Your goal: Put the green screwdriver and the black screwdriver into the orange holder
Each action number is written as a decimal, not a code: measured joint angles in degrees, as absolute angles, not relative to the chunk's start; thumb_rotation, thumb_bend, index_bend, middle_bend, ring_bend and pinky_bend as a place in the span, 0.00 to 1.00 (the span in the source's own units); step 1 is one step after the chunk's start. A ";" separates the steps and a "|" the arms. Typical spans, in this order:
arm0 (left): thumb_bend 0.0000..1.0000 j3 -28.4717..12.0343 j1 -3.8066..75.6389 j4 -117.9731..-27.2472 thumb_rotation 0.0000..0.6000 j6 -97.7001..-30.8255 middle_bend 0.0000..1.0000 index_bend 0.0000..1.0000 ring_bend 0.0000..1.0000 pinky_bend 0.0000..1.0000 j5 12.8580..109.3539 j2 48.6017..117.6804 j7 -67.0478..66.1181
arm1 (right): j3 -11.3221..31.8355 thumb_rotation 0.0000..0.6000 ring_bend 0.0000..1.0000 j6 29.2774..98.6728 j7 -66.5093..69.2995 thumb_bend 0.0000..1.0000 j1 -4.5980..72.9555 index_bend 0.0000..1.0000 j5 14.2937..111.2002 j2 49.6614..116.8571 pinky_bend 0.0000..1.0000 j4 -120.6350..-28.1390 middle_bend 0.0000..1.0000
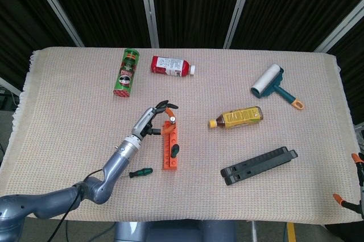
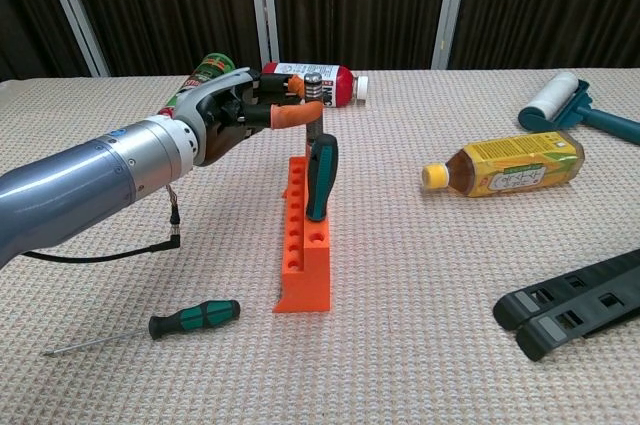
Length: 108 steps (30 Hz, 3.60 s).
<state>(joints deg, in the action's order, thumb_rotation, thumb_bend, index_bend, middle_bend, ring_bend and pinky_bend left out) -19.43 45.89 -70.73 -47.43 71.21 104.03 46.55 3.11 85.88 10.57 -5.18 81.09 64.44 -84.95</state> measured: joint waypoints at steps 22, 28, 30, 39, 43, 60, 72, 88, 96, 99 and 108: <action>0.41 -18.71 44.86 -72.42 1.00 -50.25 0.00 0.16 0.00 0.00 74.69 102.35 49.15 | 3.09 1.00 0.00 86.08 9.77 0.00 -5.16 0.00 81.24 64.29 0.00 -85.65 0.00; 0.41 -18.60 44.36 -74.19 1.00 -51.56 0.00 0.16 0.00 0.00 75.81 101.08 49.71 | 3.03 1.00 0.00 86.42 9.57 0.00 -5.25 0.00 81.49 64.23 0.00 -85.90 0.00; 0.41 -18.58 44.12 -75.48 1.00 -51.98 0.00 0.16 0.00 0.00 76.19 100.34 50.18 | 3.02 1.00 0.00 86.50 9.53 0.00 -5.27 0.00 81.53 64.20 0.00 -85.95 0.00; 0.41 -18.87 44.01 -81.10 1.00 -49.26 0.09 0.32 0.00 0.00 75.22 96.69 54.55 | 2.93 1.00 0.00 86.49 9.53 0.00 -5.25 0.00 81.69 64.23 0.00 -85.96 0.00; 0.41 -19.45 44.61 -81.43 1.00 -48.54 0.14 0.37 0.00 0.00 73.99 96.97 54.45 | 2.93 1.00 0.00 86.67 9.52 0.00 -5.44 0.00 81.50 64.12 0.00 -86.09 0.00; 0.44 -20.69 45.75 -82.99 1.00 -45.26 0.25 0.50 0.05 0.08 72.32 96.62 57.78 | 2.99 1.00 0.00 86.28 9.64 0.00 -5.43 0.00 81.10 64.17 0.00 -85.92 0.00; 0.45 -20.70 45.56 -84.70 1.00 -43.43 0.36 0.58 0.12 0.17 73.52 95.40 62.58 | 3.05 1.00 0.00 86.12 9.78 0.00 -5.38 0.00 80.97 64.19 0.00 -85.77 0.00; 0.45 -19.32 44.63 -85.08 1.00 -43.58 0.38 0.61 0.13 0.17 75.04 93.94 64.97 | 3.10 1.00 0.00 86.04 9.76 0.00 -5.27 0.00 81.05 64.20 0.00 -85.78 0.00; 0.45 -18.91 44.74 -84.82 1.00 -43.81 0.39 0.60 0.13 0.17 75.43 93.95 64.59 | 3.08 1.00 0.00 86.13 9.55 0.00 -5.37 0.00 80.97 64.16 0.00 -85.98 0.00; 0.45 -18.80 44.76 -85.03 1.00 -43.87 0.34 0.53 0.11 0.16 75.65 93.76 64.57 | 3.06 1.00 0.00 86.08 9.46 0.00 -5.34 0.00 80.99 64.13 0.00 -86.07 0.00; 0.44 -18.85 44.22 -86.85 1.00 -48.05 0.13 0.30 0.00 0.04 80.94 91.87 68.20 | 3.07 1.00 0.00 86.08 9.53 0.00 -5.31 0.00 81.02 64.11 0.00 -86.12 0.00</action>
<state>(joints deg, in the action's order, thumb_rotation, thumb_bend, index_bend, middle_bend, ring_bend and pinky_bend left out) -18.85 44.22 -86.85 -48.05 80.94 91.87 68.20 3.07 86.08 9.53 -5.31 81.02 64.11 -86.12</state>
